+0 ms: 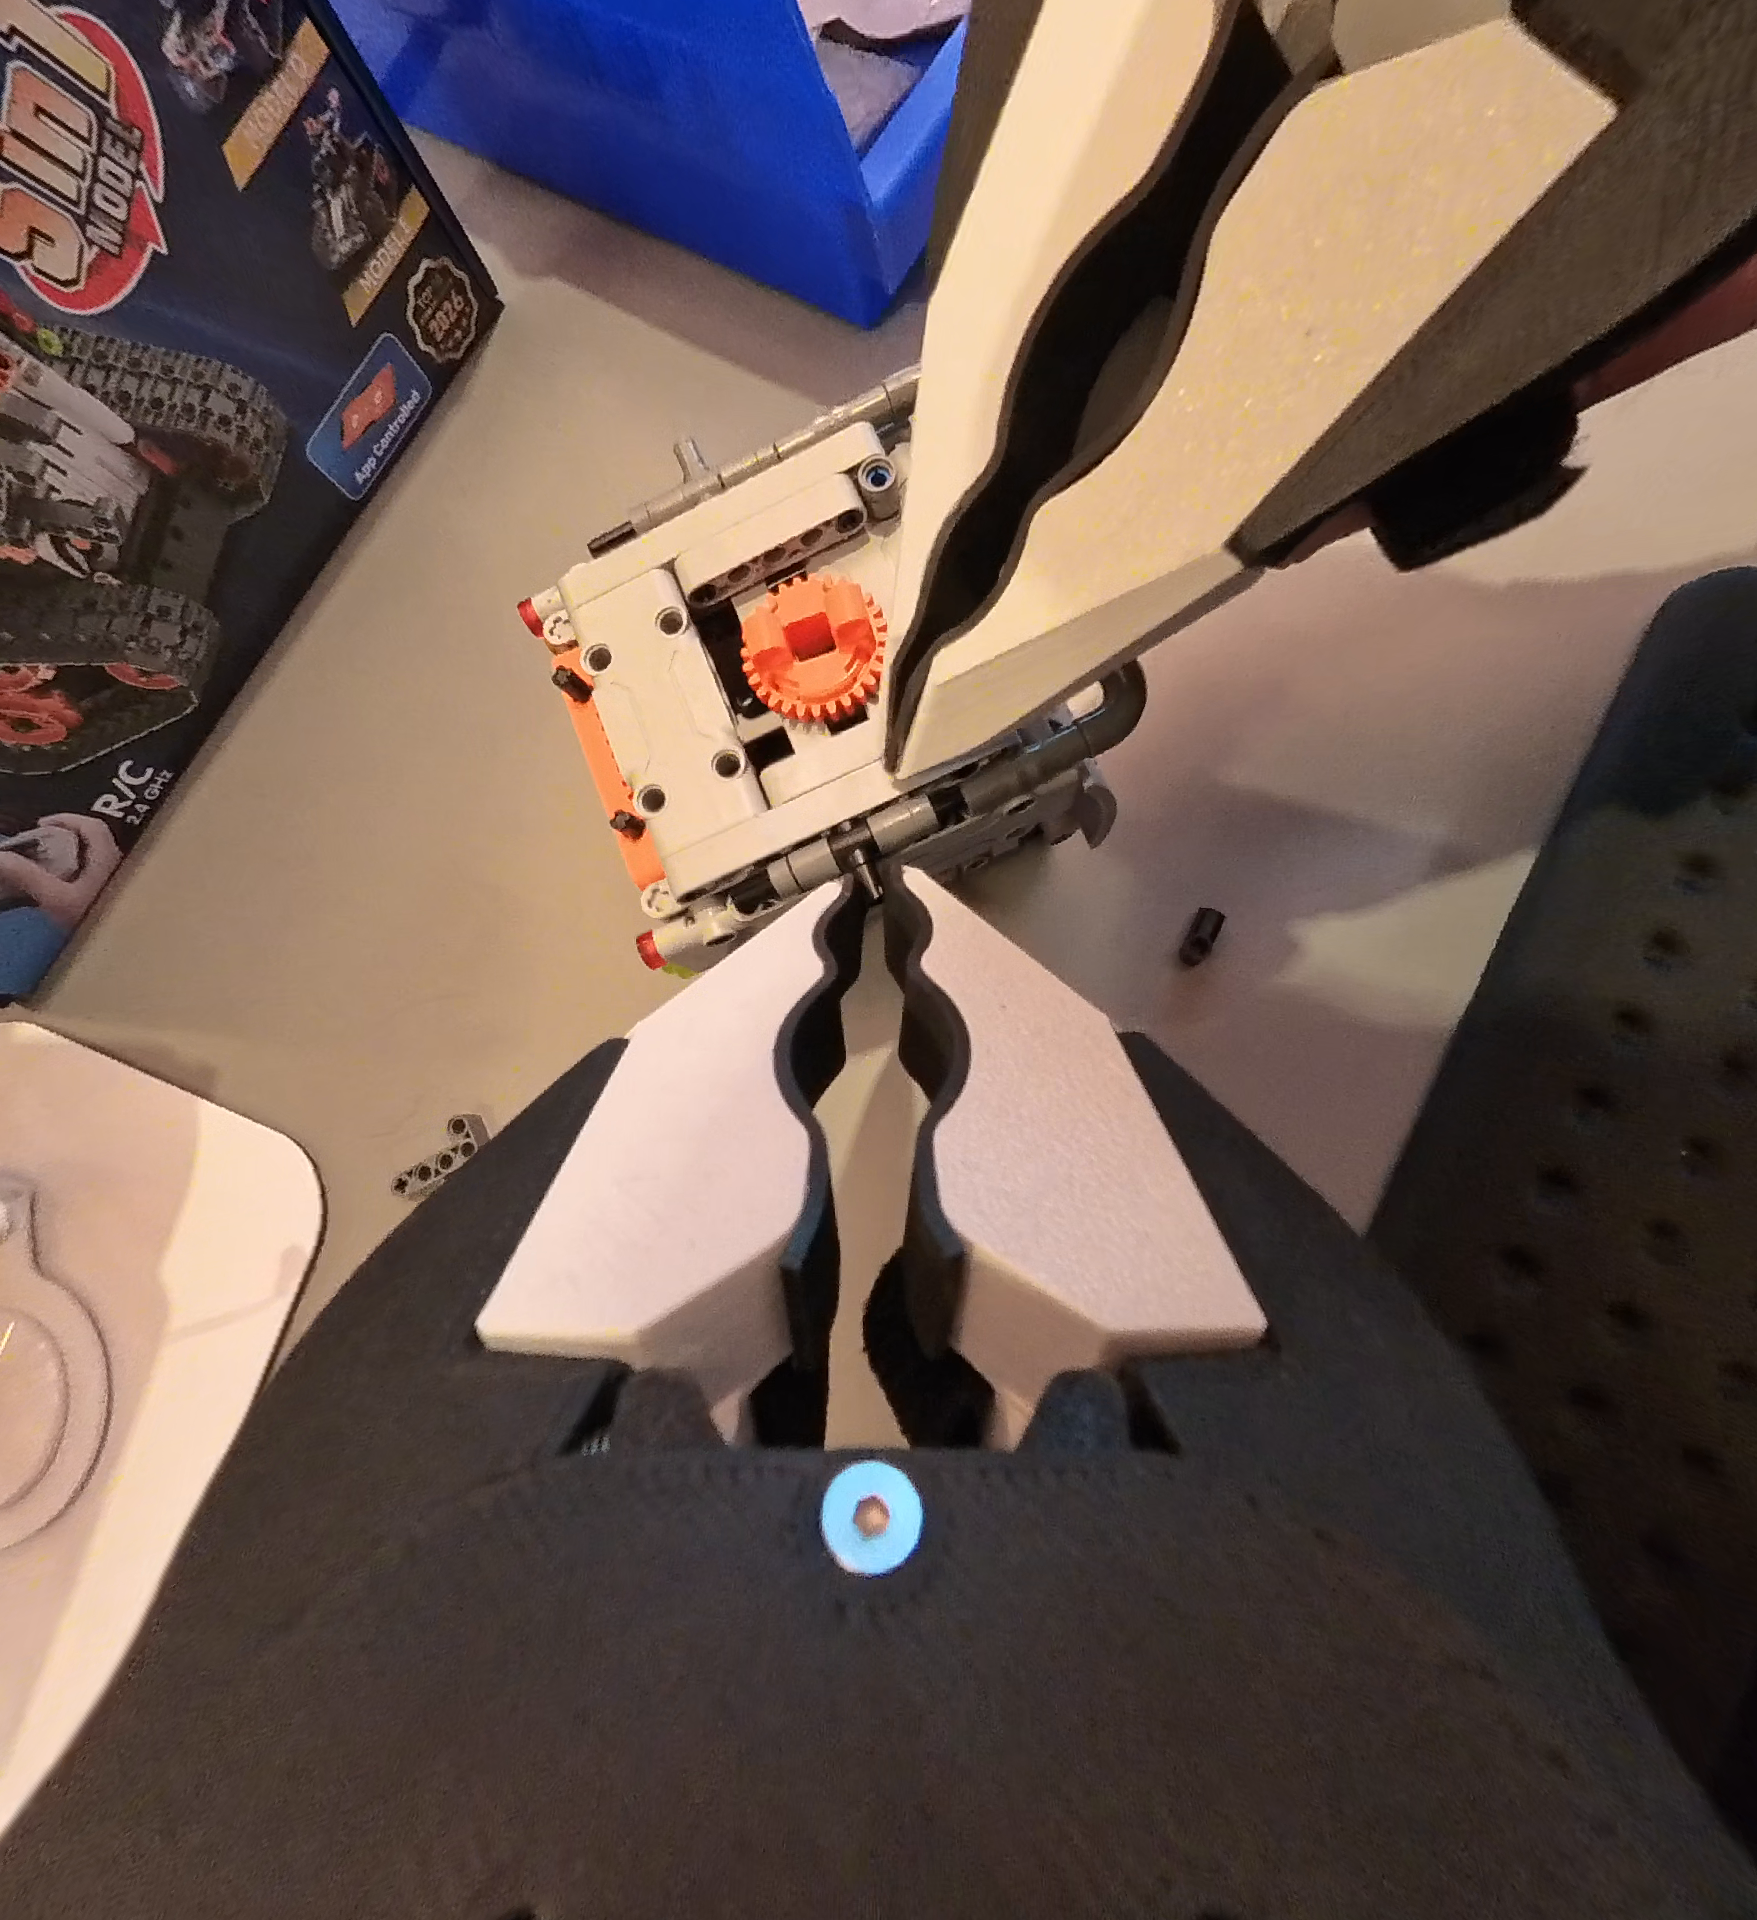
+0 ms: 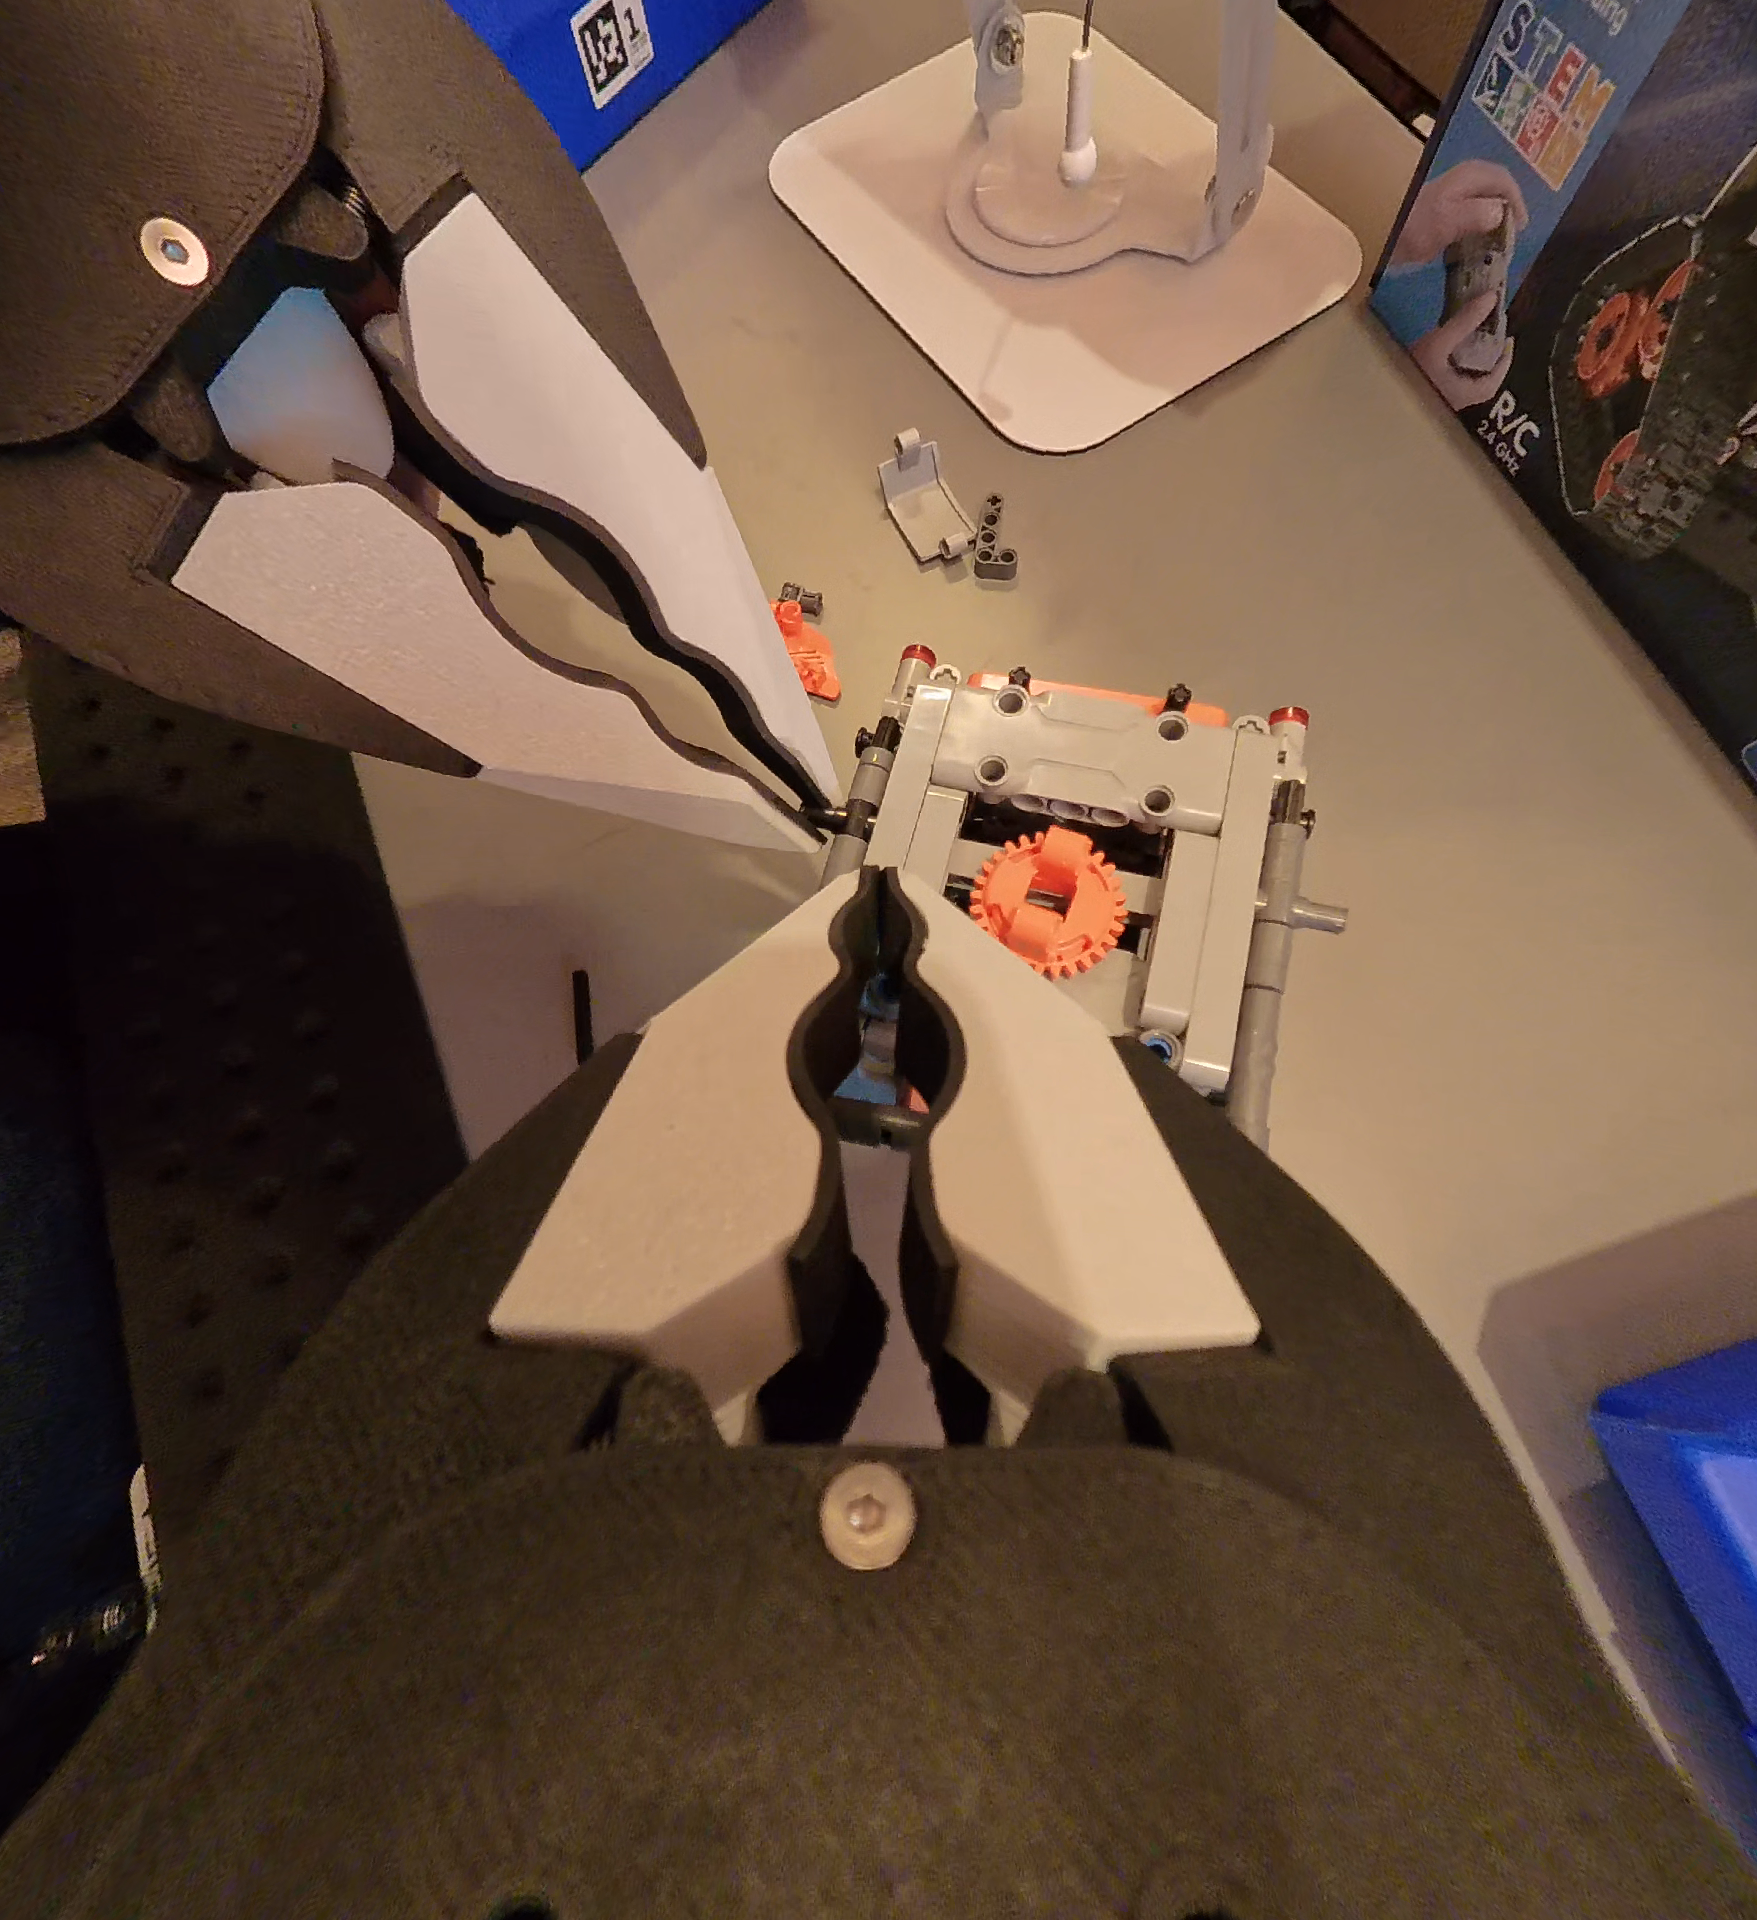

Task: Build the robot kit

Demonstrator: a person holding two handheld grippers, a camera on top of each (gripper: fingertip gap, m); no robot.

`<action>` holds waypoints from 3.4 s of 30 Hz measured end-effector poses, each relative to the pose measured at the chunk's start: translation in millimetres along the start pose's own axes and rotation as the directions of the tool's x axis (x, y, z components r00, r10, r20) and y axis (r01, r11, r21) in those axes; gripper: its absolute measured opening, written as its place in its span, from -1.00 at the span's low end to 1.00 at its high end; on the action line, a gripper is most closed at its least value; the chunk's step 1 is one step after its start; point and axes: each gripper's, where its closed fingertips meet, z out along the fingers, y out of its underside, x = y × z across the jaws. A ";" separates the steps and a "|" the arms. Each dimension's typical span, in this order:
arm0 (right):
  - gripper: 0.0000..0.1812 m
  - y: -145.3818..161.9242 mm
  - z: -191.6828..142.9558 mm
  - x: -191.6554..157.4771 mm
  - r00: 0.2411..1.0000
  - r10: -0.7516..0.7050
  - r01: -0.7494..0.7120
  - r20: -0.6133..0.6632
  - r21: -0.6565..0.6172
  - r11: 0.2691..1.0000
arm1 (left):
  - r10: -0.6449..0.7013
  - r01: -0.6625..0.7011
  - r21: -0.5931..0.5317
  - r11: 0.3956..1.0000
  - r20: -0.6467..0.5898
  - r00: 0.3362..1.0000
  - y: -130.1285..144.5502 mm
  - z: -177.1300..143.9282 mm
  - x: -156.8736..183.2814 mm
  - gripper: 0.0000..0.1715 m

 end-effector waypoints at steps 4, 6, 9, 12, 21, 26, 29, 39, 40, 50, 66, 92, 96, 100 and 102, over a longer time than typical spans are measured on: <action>-1.00 0.1 -0.1 0.1 1.000 0.005 -0.005 0.003 0.007 1.000 | 0.011 -0.011 -0.018 1.000 -0.001 1.000 -0.5 -0.2 0.2 -1.00; -1.00 0.1 -0.1 0.0 1.000 0.001 -0.001 0.003 0.009 1.000 | -0.014 0.014 -0.022 1.000 -0.021 1.000 -0.8 -0.5 0.8 -1.00; -1.00 0.0 0.1 -0.9 1.000 0.017 -0.018 0.024 0.011 1.000 | -0.008 0.008 -0.006 1.000 -0.014 1.000 0.5 -0.2 1.7 -0.99; -1.00 -0.5 0.3 -3.6 0.998 0.035 -0.036 0.058 0.026 0.999 | -0.043 0.044 0.039 0.998 -0.030 0.999 2.6 -1.0 3.4 -0.99; -1.00 0.5 -1.0 0.7 0.997 0.053 -0.055 0.058 0.028 0.998 | -0.073 0.070 0.117 0.991 0.015 0.997 0.3 3.7 2.5 -0.99; -1.00 0.6 -1.2 4.5 0.996 0.065 -0.067 0.054 0.037 0.997 | -0.097 0.094 0.151 0.984 0.014 0.995 -2.3 7.8 0.8 -0.99; -1.00 0.0 -1.7 3.9 0.995 0.081 -0.083 0.066 0.038 0.996 | -0.105 0.103 0.156 0.982 0.008 0.994 -3.0 7.4 0.9 -0.99; -0.91 8.5 -25.2 -12.9 0.999 0.013 -0.016 0.052 0.051 0.999 | -0.103 0.106 0.175 0.979 -0.022 0.994 -1.1 2.5 -0.3 -0.99; -0.86 11.3 -24.0 -15.0 0.999 -0.008 0.007 0.034 0.036 0.999 | -0.101 0.103 0.175 0.979 -0.024 0.995 -1.5 2.7 0.0 -0.99; -0.89 28.7 -19.8 -8.1 0.977 -0.123 0.122 -0.172 -0.015 0.992 | -0.080 0.088 0.194 0.977 -0.049 0.996 -6.2 2.2 0.5 -0.95; -0.95 28.7 -25.6 -3.0 0.993 0.002 0.007 -0.119 0.070 0.997 | -0.052 0.058 0.190 0.980 -0.036 0.998 -12.4 8.8 0.6 -0.99; -0.94 28.2 -26.5 -12.6 0.996 -0.030 0.038 -0.082 0.094 0.995 | -0.022 0.038 0.210 0.977 -0.081 0.996 -10.5 7.4 3.8 -0.98; -0.89 27.6 -26.7 -15.6 0.997 -0.037 0.044 -0.066 0.102 0.994 | -0.025 0.044 0.219 0.975 -0.090 0.996 -10.2 7.1 4.0 -0.98; -0.88 24.7 -28.3 -17.2 0.998 -0.044 0.050 -0.050 0.120 0.991 | -0.024 0.045 0.223 0.974 -0.096 0.995 -9.7 6.7 3.3 -0.98; -0.88 25.0 -28.2 -18.2 0.998 -0.050 0.054 -0.039 0.118 0.991 | -0.027 0.049 0.224 0.973 -0.099 0.995 -9.4 6.4 2.9 -0.98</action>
